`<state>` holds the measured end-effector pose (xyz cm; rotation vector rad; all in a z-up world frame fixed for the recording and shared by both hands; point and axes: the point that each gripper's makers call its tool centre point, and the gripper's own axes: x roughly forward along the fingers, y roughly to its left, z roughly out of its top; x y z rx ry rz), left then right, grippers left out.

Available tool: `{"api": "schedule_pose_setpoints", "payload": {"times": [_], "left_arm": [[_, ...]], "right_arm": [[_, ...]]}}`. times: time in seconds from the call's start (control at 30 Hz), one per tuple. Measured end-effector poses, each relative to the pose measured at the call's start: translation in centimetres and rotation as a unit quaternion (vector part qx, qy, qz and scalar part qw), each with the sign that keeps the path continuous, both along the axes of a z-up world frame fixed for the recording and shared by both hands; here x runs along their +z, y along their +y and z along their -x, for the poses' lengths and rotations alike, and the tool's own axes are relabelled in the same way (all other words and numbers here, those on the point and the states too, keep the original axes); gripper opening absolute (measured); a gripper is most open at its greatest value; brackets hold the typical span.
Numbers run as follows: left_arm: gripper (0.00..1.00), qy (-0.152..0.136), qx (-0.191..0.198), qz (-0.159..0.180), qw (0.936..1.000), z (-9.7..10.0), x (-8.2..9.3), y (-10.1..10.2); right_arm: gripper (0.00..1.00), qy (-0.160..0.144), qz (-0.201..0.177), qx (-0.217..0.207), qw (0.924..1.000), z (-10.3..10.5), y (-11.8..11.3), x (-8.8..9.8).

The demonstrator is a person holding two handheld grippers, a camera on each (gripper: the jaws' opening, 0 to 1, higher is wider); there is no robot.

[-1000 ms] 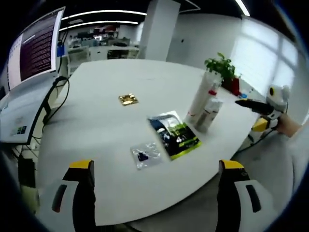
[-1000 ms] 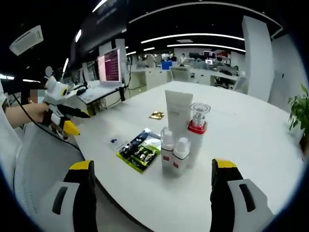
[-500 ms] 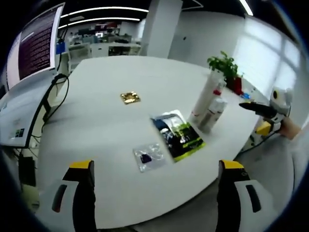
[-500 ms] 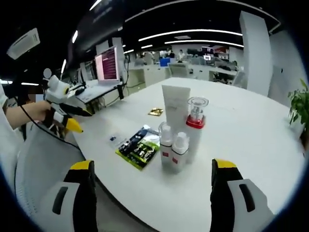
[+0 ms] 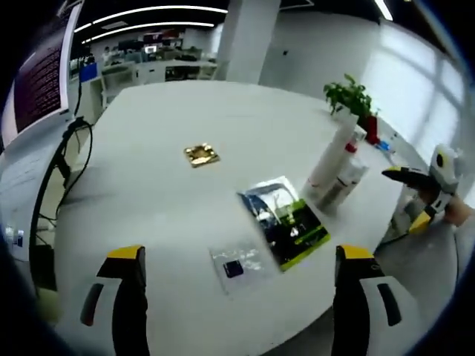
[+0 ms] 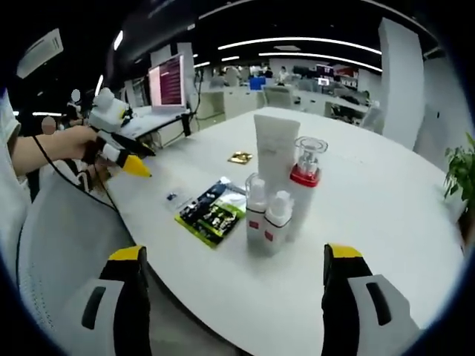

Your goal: Arrange the skincare products in the storage area until every visible bottle or jar stands upright without overlapping.

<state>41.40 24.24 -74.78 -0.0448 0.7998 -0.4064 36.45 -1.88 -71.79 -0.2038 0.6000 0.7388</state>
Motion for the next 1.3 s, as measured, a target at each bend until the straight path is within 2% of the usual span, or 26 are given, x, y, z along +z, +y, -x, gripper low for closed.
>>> {"api": "schedule_pose_setpoints", "payload": {"times": [0.2,0.33,0.47,0.63,0.77,0.8,1.0,1.17,1.23,1.3], "left_arm": [[0.98,0.001,0.024,-0.008,0.9997,-2.5,-0.8,-0.2],[0.98,0.007,0.017,-0.01,0.9998,-3.9,-1.4,-0.9],[0.98,0.015,0.007,-0.025,0.9995,-5.2,-2.2,-1.5],[0.98,0.014,0.015,-0.037,0.9991,-7.7,-3.1,-1.6],[0.98,0.024,0.033,-0.042,0.9983,-9.2,-3.5,-1.9],[0.98,0.027,0.041,-0.037,0.9981,-10.1,-3.6,-2.1],[0.98,0.026,0.055,-0.056,0.9965,-12.8,-4.3,-2.4],[0.98,0.022,0.075,-0.056,0.9954,-14.8,-5.1,-3.0],[0.97,0.024,0.084,-0.06,0.9944,-14.8,-5.1,-2.9],[0.97,0.025,0.095,-0.06,0.9934,-16.1,-5.5,-2.9]], "right_arm": [[0.97,0.011,0.001,-0.008,0.9999,0.0,-0.2,-0.4],[0.97,0.015,0.001,-0.011,0.9998,0.0,-0.3,-0.6],[0.97,0.018,0.005,-0.016,0.9997,-0.1,-0.6,-0.8],[0.97,0.023,0.015,-0.018,0.9995,0.0,-0.7,-1.2],[0.97,0.022,0.029,-0.011,0.9993,0.2,-0.6,-1.4],[0.97,0.021,0.034,-0.01,0.9991,0.1,-0.7,-1.5],[0.97,0.03,0.032,-0.015,0.9989,0.0,-1.0,-1.9],[0.97,0.034,0.032,-0.02,0.9987,-0.1,-1.1,-2.1],[0.97,0.035,0.033,-0.022,0.9986,-0.1,-1.2,-2.2],[0.97,0.036,0.033,-0.024,0.9985,-0.1,-1.3,-2.3]]}}
